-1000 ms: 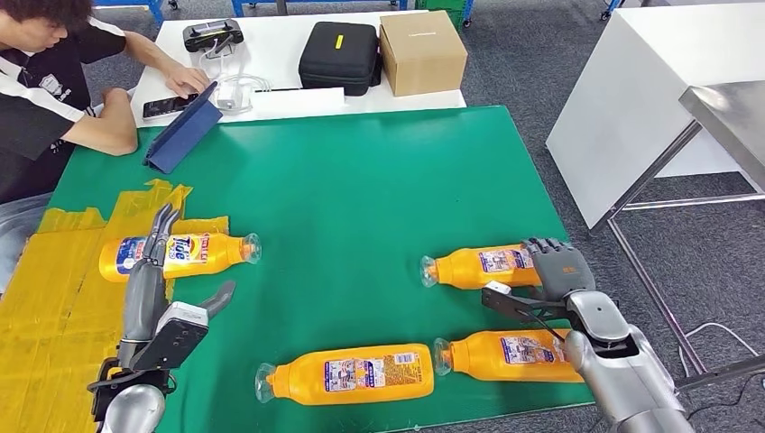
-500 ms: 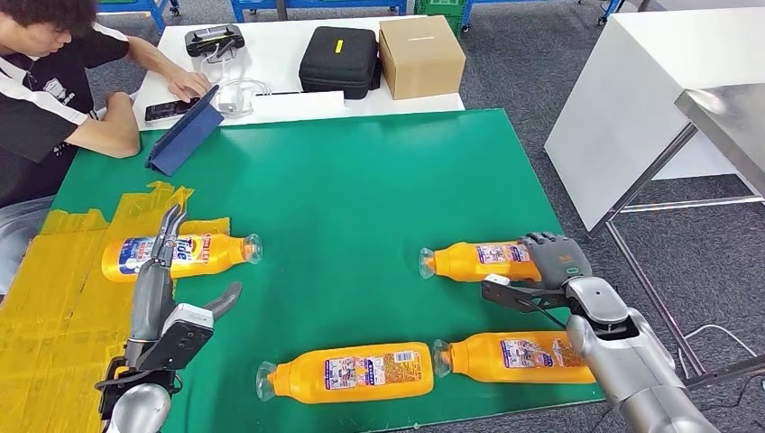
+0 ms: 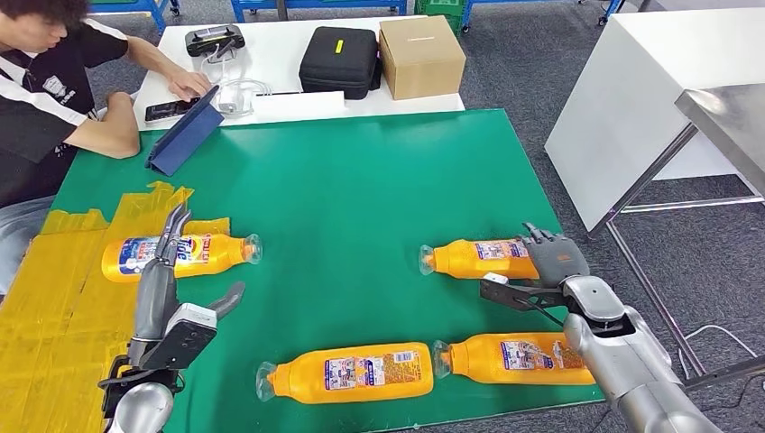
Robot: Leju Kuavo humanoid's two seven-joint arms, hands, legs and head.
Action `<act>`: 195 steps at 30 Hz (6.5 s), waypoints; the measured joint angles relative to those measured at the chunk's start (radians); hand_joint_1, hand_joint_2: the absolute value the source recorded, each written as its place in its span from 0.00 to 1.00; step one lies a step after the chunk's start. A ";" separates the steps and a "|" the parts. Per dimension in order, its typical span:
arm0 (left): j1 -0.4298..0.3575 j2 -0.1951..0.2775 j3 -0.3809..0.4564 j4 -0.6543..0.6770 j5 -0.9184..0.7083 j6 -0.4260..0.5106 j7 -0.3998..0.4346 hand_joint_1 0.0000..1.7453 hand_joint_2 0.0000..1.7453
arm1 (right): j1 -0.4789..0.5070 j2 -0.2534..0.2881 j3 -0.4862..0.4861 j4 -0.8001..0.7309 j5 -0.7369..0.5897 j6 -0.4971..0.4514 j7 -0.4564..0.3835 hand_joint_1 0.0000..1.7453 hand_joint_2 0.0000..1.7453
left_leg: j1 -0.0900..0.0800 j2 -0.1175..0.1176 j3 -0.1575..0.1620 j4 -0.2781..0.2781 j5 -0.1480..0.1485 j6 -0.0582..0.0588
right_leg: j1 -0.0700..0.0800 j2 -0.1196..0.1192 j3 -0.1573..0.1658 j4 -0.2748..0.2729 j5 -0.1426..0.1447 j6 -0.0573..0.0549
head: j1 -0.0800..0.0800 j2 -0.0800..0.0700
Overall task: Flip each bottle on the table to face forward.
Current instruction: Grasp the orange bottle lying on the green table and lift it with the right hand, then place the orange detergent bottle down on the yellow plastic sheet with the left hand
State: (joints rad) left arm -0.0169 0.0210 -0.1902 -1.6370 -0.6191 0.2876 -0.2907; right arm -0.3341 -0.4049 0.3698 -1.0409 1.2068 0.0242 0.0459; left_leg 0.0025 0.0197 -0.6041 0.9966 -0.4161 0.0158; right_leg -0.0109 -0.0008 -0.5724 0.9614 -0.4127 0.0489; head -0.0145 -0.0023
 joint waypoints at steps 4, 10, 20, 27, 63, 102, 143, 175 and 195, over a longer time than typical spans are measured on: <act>-0.002 0.000 -0.001 0.002 0.000 0.000 0.000 0.00 1.00 | 0.004 0.002 0.009 0.014 0.003 0.004 0.000 0.00 1.00 | 0.000 0.000 -0.001 0.000 0.000 0.000 | 0.000 0.000 -0.001 0.000 0.000 0.000 | 0.000 0.000; -0.007 0.000 -0.004 0.004 0.000 0.001 0.000 0.00 1.00 | -0.009 0.004 0.026 0.039 0.006 0.007 0.000 0.00 1.00 | 0.000 0.000 -0.001 0.000 0.000 0.000 | 0.000 0.000 -0.001 0.000 0.000 0.000 | 0.000 0.000; -0.026 0.000 -0.014 0.025 0.004 0.002 0.000 0.00 1.00 | -0.049 0.006 0.072 0.107 -0.001 0.028 -0.019 0.97 1.00 | 0.000 0.003 0.006 0.000 -0.002 0.000 | 0.000 0.002 0.001 0.000 0.000 0.000 | 0.000 0.000; -0.034 0.001 -0.023 0.034 0.009 0.002 0.000 0.00 1.00 | -0.058 0.012 0.086 0.128 -0.018 -0.009 -0.021 1.00 1.00 | 0.000 0.005 0.009 0.000 -0.002 0.001 | 0.000 0.003 0.004 -0.001 0.000 0.000 | 0.000 0.000; -0.005 -0.002 -0.084 -0.001 0.016 -0.110 0.024 0.00 1.00 | 0.224 0.346 -0.082 -0.415 -0.359 -0.496 -0.226 1.00 1.00 | 0.001 0.002 -0.007 0.000 -0.001 0.000 | 0.001 0.002 -0.007 0.001 -0.001 0.000 | 0.000 0.000; -0.144 -0.014 -0.179 0.106 0.428 -0.324 -0.026 0.00 1.00 | 0.086 0.607 0.267 -0.116 -0.684 -0.286 -0.345 1.00 1.00 | 0.000 0.002 -0.009 0.000 0.000 0.000 | 0.000 0.002 -0.009 0.002 -0.001 0.000 | 0.000 0.000; -0.139 -0.015 -0.158 0.095 0.465 -0.184 -0.097 1.00 1.00 | 0.092 0.609 0.315 -0.093 -0.727 -0.406 -0.382 0.00 0.00 | 0.000 0.001 -0.010 0.000 0.000 0.000 | 0.000 0.001 -0.010 0.002 -0.001 0.000 | 0.000 0.000; -0.482 0.109 -0.068 0.761 -0.912 0.197 0.441 1.00 1.00 | 0.177 0.517 0.171 -0.506 -0.665 -0.450 -0.384 0.00 1.00 | 0.000 0.001 -0.011 0.000 0.000 0.001 | 0.000 0.001 -0.011 0.002 0.000 0.000 | 0.000 0.000; -0.591 0.101 0.062 1.029 -0.912 0.110 0.598 0.00 1.00 | 0.184 0.517 0.157 -0.519 -0.603 -0.456 -0.356 0.00 1.00 | 0.000 0.001 -0.011 0.000 0.001 0.001 | 0.000 0.001 -0.011 0.002 0.000 0.000 | 0.000 0.000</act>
State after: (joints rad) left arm -0.6077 0.1216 -0.1280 -0.6083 -1.5312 0.3979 0.3071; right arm -0.1502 0.1125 0.5268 -1.5603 0.6037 -0.4322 -0.3102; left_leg 0.0026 0.0206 -0.6150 0.9965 -0.4154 0.0165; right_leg -0.0109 0.0001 -0.5831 0.9635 -0.4130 0.0487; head -0.0145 -0.0023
